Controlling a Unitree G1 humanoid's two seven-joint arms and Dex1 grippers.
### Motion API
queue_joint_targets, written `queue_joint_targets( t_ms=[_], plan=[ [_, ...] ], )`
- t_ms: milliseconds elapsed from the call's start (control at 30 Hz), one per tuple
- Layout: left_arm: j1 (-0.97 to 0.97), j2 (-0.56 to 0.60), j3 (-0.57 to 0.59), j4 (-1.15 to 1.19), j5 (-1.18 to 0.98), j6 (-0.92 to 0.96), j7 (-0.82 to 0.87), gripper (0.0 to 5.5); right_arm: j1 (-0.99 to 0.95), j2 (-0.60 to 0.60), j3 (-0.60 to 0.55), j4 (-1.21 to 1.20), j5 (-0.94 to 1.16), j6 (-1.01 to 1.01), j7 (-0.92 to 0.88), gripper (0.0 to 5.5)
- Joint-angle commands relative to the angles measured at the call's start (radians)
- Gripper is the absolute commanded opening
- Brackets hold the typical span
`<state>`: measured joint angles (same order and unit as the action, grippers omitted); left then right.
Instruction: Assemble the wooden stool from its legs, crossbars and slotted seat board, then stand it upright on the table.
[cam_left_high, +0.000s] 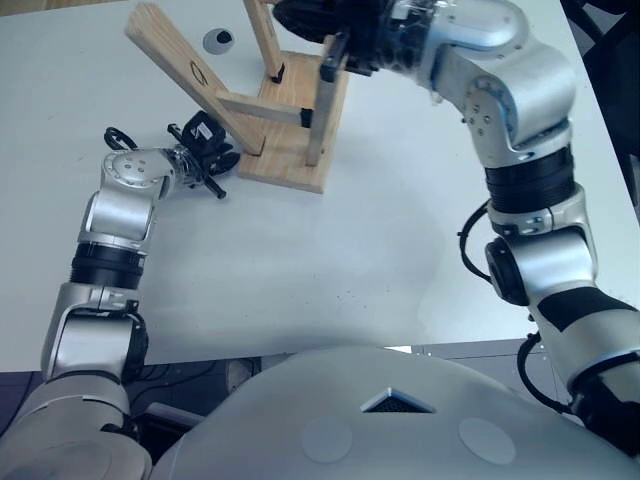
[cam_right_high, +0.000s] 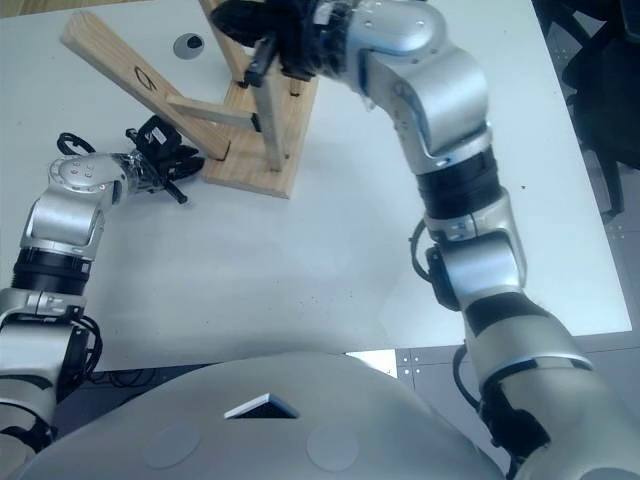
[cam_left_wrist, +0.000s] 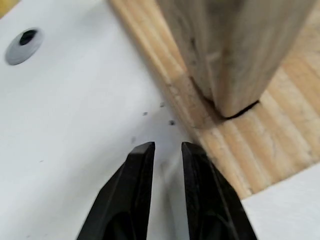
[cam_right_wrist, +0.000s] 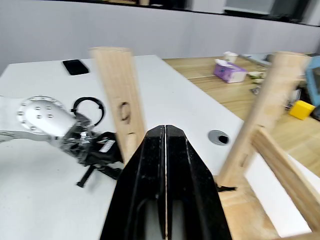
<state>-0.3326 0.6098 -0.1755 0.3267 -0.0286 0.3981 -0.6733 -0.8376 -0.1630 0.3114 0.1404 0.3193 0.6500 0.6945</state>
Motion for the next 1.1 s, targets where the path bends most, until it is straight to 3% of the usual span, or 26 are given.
queue_joint_targets(
  t_ms=[33,200,300,367,500,667,833,1100],
  plan=[
    [-0.087,-0.087,-0.013,0.089,0.013,-0.063,0.012,0.96,0.024,0.085,0.121,0.106,-0.043,0.041,0.031,0.00],
    [-0.166,-0.152,0.003,0.225,0.036,-0.129,0.053,0.96,-0.013,0.129,0.141,0.141,-0.062,0.017,0.040,0.00],
    [-0.113,-0.105,0.016,0.193,0.043,-0.171,0.032,0.96,-0.011,0.125,0.040,0.099,-0.010,0.055,0.013,0.00],
    [-0.059,-0.067,0.065,0.126,0.000,-0.191,-0.004,0.96,0.003,0.116,-0.100,0.036,0.111,0.169,0.010,0.00],
    [0.089,-0.006,0.190,-0.127,-0.159,-0.136,-0.110,1.47,0.037,0.058,-0.414,-0.064,0.375,0.377,-0.024,0.00],
    [0.331,0.056,0.105,-0.532,-0.260,0.023,-0.233,2.35,0.020,0.007,-0.727,-0.100,0.627,0.433,-0.125,0.00],
    [0.305,-0.033,0.053,-0.567,-0.235,0.060,-0.138,2.88,-0.014,-0.046,-0.789,-0.069,0.696,0.409,-0.181,0.00],
    [0.227,-0.152,0.001,-0.430,-0.129,-0.026,0.003,2.88,0.030,-0.078,-0.722,-0.052,0.651,0.373,-0.193,0.00]
  ],
)
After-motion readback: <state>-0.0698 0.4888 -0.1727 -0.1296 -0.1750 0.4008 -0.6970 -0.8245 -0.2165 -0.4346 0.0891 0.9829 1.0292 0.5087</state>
